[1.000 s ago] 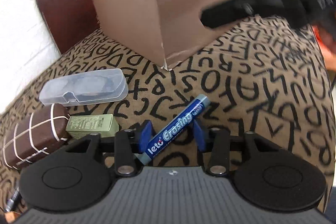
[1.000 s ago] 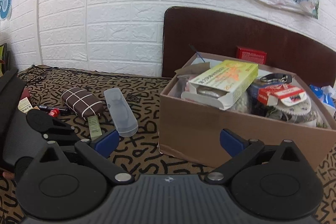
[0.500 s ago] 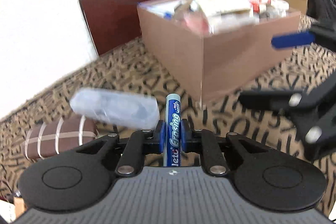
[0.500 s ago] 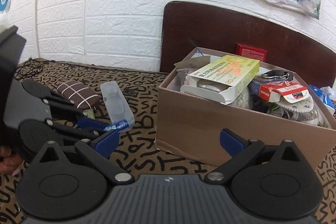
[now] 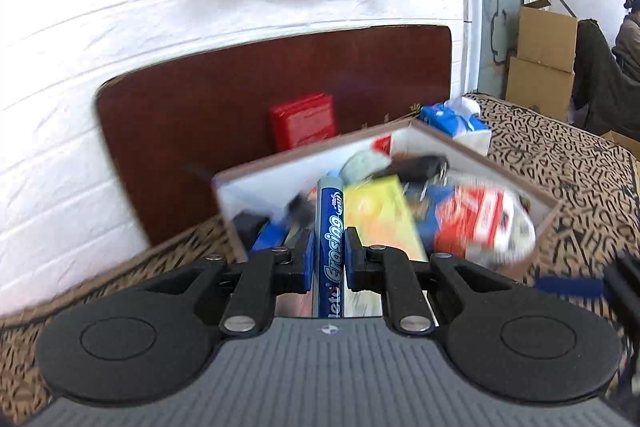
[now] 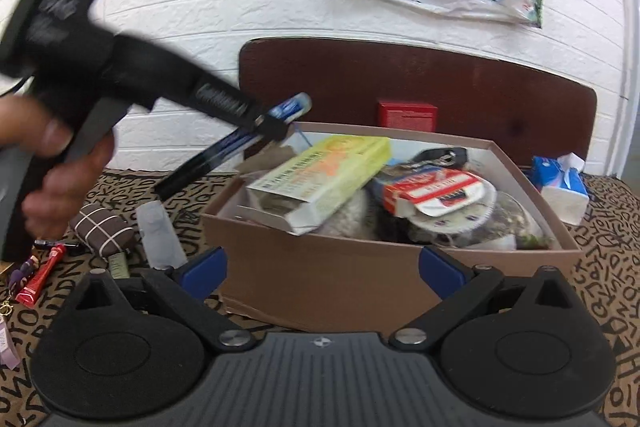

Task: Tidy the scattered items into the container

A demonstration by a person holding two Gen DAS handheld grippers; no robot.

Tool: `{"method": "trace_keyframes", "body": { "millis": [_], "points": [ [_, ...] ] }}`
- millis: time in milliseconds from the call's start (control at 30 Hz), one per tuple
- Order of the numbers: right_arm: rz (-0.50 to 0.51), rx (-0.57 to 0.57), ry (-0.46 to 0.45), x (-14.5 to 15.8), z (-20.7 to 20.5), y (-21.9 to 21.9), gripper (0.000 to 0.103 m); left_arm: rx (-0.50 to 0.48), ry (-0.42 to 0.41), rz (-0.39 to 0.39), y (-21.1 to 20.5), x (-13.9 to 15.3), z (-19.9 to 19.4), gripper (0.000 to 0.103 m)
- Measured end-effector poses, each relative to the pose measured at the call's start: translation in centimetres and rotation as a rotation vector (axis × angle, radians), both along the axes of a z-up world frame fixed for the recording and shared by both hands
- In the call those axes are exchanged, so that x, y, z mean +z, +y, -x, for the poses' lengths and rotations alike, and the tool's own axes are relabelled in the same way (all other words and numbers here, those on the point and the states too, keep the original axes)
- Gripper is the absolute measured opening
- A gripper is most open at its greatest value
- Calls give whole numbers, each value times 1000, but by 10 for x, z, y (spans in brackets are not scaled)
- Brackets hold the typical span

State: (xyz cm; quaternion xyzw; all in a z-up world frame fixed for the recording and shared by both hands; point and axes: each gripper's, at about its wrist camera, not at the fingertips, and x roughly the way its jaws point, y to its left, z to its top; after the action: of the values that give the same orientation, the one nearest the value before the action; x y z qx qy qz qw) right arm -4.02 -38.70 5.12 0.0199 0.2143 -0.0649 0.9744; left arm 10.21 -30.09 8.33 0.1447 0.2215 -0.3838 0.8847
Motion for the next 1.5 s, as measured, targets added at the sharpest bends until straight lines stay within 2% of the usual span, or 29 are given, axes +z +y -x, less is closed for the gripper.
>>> {"method": "trace_keyframes", "body": {
  "millis": [133, 200, 233, 267, 300, 333, 433, 600, 733, 900, 1033, 1167, 1233, 1333, 1400, 1467, 1500],
  "points": [
    [-39, -19, 7, -8, 0, -17, 103, -10, -45, -67, -41, -7, -15, 17],
    [-53, -19, 18, -12, -1, -22, 103, 16, -85, -102, -50, -15, -14, 20],
    [-59, -18, 22, -14, -1, -23, 103, 39, -88, -105, -51, -18, -16, 31],
    [-64, -16, 25, -16, -1, -25, 103, 65, -87, -104, -51, -20, -16, 63],
    [-70, -14, 28, -18, -2, -26, 103, 94, -89, -94, -51, -19, -16, 79],
    [-75, -14, 30, -19, -3, -27, 103, 103, -88, -78, -47, -18, -15, 88],
    [-91, -14, 35, -24, -5, -28, 103, 104, -55, -60, -39, -11, -13, 88],
    [-93, 2, 37, -25, -4, -17, 103, 136, -61, -54, -26, -2, -9, 89],
    [-73, 23, 36, -23, -2, -6, 103, 172, -35, -12, -11, 3, -13, 91],
    [-71, 36, 30, -18, 1, 7, 103, 193, -27, -21, 1, 1, -18, 91],
    [-68, 66, 25, -15, 3, 23, 103, 190, -32, 23, 37, 2, 2, 91],
    [-74, 127, 28, -17, 0, 49, 103, 226, -32, 19, 80, -7, 25, 91],
    [-46, 152, 12, -17, 0, 62, 103, 242, -25, 11, 93, -13, 29, 91],
    [18, 132, -22, -8, 2, 69, 103, 223, -11, -25, 91, -17, 29, 91],
    [58, 100, -38, 3, 4, 64, 102, 200, -12, -20, 80, -13, 28, 91],
    [83, 69, -41, 14, 5, 50, 97, 168, -26, -6, 64, -6, 29, 91],
    [85, 56, -39, 18, 5, 40, 91, 149, -36, -6, 53, -2, 29, 91]
  ]
}}
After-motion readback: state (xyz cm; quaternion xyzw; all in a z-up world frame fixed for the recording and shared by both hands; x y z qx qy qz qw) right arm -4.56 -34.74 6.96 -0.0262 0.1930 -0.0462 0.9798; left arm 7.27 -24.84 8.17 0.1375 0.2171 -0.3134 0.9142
